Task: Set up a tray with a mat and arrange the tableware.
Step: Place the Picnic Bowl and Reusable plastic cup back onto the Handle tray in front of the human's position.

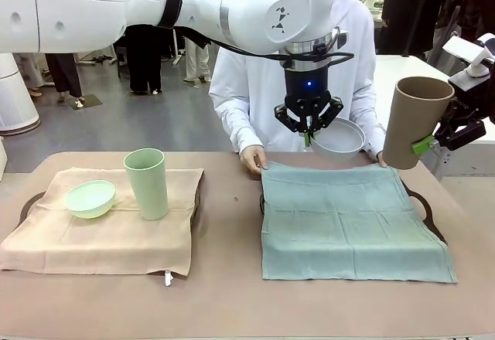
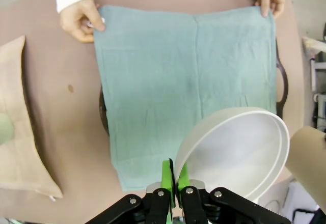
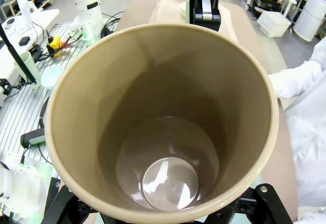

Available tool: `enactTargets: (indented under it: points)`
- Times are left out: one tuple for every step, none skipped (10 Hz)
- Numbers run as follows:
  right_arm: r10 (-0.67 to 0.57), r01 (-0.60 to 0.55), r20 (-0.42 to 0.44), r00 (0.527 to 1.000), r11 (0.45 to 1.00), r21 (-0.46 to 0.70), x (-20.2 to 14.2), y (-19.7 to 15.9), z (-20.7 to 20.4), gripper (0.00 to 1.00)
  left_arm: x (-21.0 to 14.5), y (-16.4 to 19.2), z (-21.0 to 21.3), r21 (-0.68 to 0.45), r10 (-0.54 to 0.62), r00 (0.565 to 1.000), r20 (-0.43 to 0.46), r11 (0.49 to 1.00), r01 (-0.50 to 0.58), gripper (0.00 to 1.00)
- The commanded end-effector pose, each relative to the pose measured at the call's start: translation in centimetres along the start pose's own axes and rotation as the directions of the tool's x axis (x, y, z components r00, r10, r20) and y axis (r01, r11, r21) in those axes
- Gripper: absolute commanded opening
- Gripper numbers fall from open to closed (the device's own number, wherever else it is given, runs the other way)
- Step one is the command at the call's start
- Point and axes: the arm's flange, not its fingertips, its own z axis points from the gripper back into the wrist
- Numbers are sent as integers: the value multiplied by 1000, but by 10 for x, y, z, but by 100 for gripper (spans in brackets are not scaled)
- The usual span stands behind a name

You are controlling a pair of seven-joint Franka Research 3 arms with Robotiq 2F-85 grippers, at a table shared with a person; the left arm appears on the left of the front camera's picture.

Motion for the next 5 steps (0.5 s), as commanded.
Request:
enactTargets:
  points:
    - [12, -13, -2, 1000, 1000, -5, 1, -2, 0, 22, 2, 1, 4, -14, -14, 1000, -7, 1000, 14, 0]
    - [12, -13, -2, 1000, 1000, -5, 1, -2, 0, 22, 2, 1, 4, -14, -14, 1000, -7, 1000, 14, 0]
    - [12, -13, -2, 1000, 1000, -5, 1, -2, 0, 22, 2, 1, 4, -14, -14, 1000, -7, 1000, 14, 0]
    - [12, -13, -2, 1000, 1000, -5, 1, -2, 0, 22, 2, 1, 4, -14, -14, 1000, -7, 1000, 14, 0]
    - [12, -13, -2, 1000, 1000, -5, 1, -2, 0, 22, 2, 1, 4, -14, -14, 1000, -7, 1000, 14, 0]
